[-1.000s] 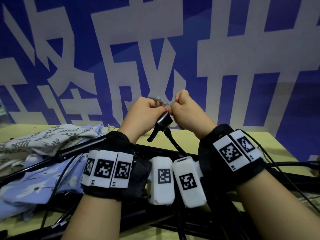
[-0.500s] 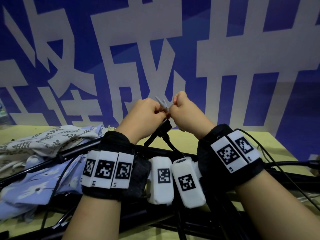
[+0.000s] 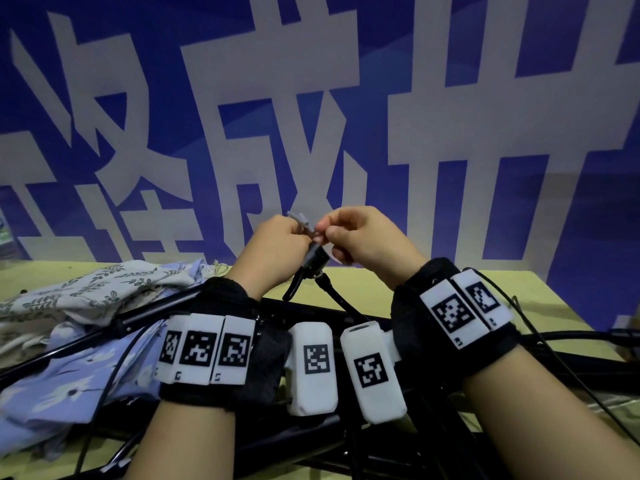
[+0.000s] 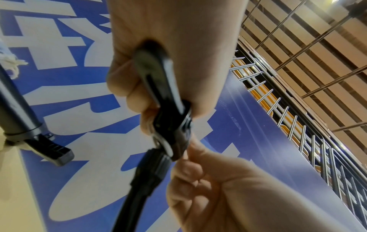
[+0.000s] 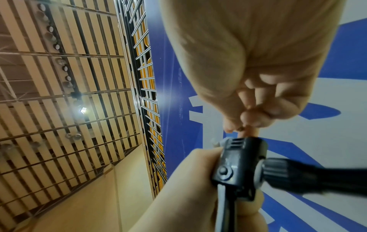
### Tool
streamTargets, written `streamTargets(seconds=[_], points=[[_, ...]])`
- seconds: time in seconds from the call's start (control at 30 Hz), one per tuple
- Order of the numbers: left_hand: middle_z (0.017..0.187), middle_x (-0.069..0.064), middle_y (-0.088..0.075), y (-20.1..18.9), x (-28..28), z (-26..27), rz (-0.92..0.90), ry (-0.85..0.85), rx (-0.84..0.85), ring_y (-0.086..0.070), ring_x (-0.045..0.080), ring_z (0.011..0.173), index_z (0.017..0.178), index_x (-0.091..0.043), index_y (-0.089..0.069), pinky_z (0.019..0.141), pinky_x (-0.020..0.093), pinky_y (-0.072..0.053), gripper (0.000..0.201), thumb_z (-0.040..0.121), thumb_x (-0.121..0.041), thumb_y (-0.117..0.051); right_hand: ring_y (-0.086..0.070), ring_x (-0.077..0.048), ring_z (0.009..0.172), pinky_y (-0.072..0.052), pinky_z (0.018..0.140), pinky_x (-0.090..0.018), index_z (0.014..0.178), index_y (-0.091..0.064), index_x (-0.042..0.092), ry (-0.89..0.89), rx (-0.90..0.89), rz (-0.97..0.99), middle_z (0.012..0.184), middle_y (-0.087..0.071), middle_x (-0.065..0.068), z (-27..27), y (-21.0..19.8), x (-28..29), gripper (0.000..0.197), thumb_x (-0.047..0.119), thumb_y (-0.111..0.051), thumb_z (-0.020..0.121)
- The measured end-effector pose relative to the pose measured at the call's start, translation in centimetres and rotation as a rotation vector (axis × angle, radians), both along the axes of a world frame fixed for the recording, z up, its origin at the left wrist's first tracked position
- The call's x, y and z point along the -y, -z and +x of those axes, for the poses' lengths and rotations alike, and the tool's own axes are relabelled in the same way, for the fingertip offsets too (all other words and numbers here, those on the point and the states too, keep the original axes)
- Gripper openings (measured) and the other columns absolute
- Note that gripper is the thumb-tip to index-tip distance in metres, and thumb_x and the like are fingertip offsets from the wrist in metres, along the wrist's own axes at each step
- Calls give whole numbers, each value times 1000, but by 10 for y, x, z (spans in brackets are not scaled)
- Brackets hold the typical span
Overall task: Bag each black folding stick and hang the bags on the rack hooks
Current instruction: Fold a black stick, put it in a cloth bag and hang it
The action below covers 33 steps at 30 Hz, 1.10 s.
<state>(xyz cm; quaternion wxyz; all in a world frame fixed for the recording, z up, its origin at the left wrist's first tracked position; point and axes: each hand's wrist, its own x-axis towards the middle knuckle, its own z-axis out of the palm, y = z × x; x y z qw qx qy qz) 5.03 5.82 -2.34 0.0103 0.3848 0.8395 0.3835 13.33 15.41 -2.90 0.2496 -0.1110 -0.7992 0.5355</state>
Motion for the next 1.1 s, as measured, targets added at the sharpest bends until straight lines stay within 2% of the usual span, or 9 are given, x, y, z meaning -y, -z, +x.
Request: streamTargets(seconds=[0.1, 0.17, 0.27, 0.5, 0.67, 0.73, 0.87, 1.0, 1.1], points=[[79, 5, -60, 2, -1, -1, -20, 21, 0, -51, 15, 66, 89, -11, -64, 53, 23, -33, 20, 96, -17, -45, -48, -4, 46, -42, 46, -10, 92, -56, 13, 25, -26, 50, 65, -58, 2, 2, 1, -3, 7, 6, -56, 91], [89, 7, -65, 4, -1, -1, -15, 34, 17, -54, 13, 70, 96, -12, -66, 55, 23, -34, 21, 97, -21, -46, -51, 0, 43, -42, 44, -7, 103, -61, 10, 56, -12, 115, 64, -59, 2, 0, 2, -5, 15, 10, -61, 89], [90, 8, -66, 4, -1, -3, 2, 24, 14, -56, 14, 71, 99, -11, -66, 55, 24, -36, 21, 97, -20, -47, -54, -5, 51, -45, 45, -7, 112, -66, 7, 100, 4, 160, 67, -61, 1, 0, 3, -5, 23, 10, -60, 90], [76, 6, -61, 4, 1, -5, -51, 24, 11, -52, 15, 65, 87, -9, -65, 55, 27, -34, 21, 95, -21, -49, -56, -10, 53, -53, 54, -15, 103, -69, 1, 84, -11, 128, 65, -61, -1, -2, 5, -5, 18, 6, -56, 92], [65, 0, -56, 4, -3, -1, -43, 54, 27, -50, 11, 57, 77, -13, -61, 52, 21, -32, 22, 95, -17, -49, -61, -13, 60, -53, 56, -15, 100, -68, -1, 150, -56, 146, 78, -68, -13, -6, 9, -12, 16, 8, -58, 91], [66, 0, -57, 4, -5, -1, -44, 45, 15, -51, 8, 55, 81, -12, -62, 49, 19, -31, 21, 96, -16, -48, -60, -11, 56, -51, 51, -11, 98, -68, -2, 171, -82, 146, 77, -67, -12, -7, 10, -13, 15, 8, -60, 90], [74, 5, -61, 5, -5, -2, -19, 48, 28, -53, 15, 65, 86, -13, -65, 54, 25, -33, 21, 96, -19, -48, -59, -8, 55, -47, 48, -8, 97, -69, 0, 186, -83, 151, 78, -67, -11, -9, 10, -12, 14, 10, -62, 89], [87, 19, -64, 5, -5, -6, 67, 34, 57, -54, 24, 73, 91, -7, -65, 62, 31, -39, 22, 97, -16, -46, -60, -15, 60, -52, 54, -19, 99, -67, 9, 192, -78, 159, 86, -69, -10, -4, 2, -10, 13, 15, -59, 90], [77, 13, -58, 4, -4, -9, 61, 0, 62, -50, 19, 63, 94, -4, -62, 52, 25, -35, 23, 98, -14, -42, -58, -14, 57, -52, 57, -23, 99, -60, 15, 158, -50, 83, 79, -67, -2, 6, -7, -10, 10, 12, -53, 92]])
